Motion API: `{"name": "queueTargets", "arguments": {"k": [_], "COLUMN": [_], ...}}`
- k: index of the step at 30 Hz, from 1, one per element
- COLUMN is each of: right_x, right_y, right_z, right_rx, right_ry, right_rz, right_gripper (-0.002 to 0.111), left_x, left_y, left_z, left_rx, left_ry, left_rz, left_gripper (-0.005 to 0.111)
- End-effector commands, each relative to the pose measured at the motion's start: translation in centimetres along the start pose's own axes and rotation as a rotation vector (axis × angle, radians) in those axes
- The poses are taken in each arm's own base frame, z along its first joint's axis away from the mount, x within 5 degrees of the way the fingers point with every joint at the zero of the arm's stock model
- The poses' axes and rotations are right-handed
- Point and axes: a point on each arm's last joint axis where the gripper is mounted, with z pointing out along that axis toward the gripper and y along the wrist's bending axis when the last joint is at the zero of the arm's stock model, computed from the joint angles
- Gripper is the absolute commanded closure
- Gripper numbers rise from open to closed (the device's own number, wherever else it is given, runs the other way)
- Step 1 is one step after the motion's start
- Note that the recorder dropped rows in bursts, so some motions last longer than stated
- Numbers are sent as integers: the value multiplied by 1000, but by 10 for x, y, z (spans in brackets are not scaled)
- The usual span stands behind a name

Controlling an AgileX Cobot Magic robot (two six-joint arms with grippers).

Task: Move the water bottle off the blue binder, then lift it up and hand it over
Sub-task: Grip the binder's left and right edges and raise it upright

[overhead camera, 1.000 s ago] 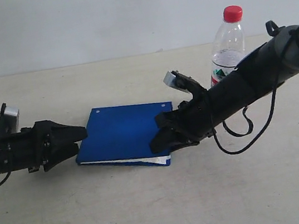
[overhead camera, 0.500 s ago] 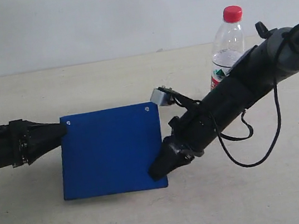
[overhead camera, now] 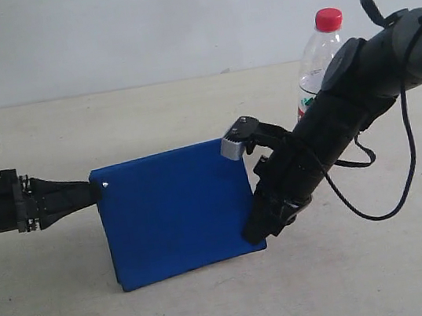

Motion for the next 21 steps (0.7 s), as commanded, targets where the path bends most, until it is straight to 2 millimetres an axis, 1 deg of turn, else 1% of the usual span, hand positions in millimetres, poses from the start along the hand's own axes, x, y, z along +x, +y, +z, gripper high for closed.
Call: {"name": "queueTargets", "arguments": {"k": [1,3,6,9,11,15,16,17,21], "right_x": [2,3,3,3,3,3,3,3,4], "right_y": [-10,-11,-11,-11,-10,-10,-10,-10,-10], "right_z": [-3,-3,-3,-3,-3,-3,-3,-3,-3], "right_rx": [117,131,131,129,120,116,115,118,115], "right_ry": [34,45,43,43,44,42,39,38,44], "right_rz": [-49,-46,-34,-27,-19,8,18,35,55], "right_gripper": [108,108,108,108,108,108,108,108,108], "left_x": [2,5,4,2,-1,-3,-3,-2,-2], "left_y": [-23,-32,-39,-40,-39,-38,-38,-38,-38], "left_z": [26,38,48,51,52,52,52,52,52], "left_rx": [114,156,173,162,147,134,135,137,141], "left_ry": [90,120,119,89,64,41,43,47,53], "left_rz": [121,138,140,126,114,103,104,106,109], "left_gripper": [39,39,39,46,57,91,98,102,102]}}
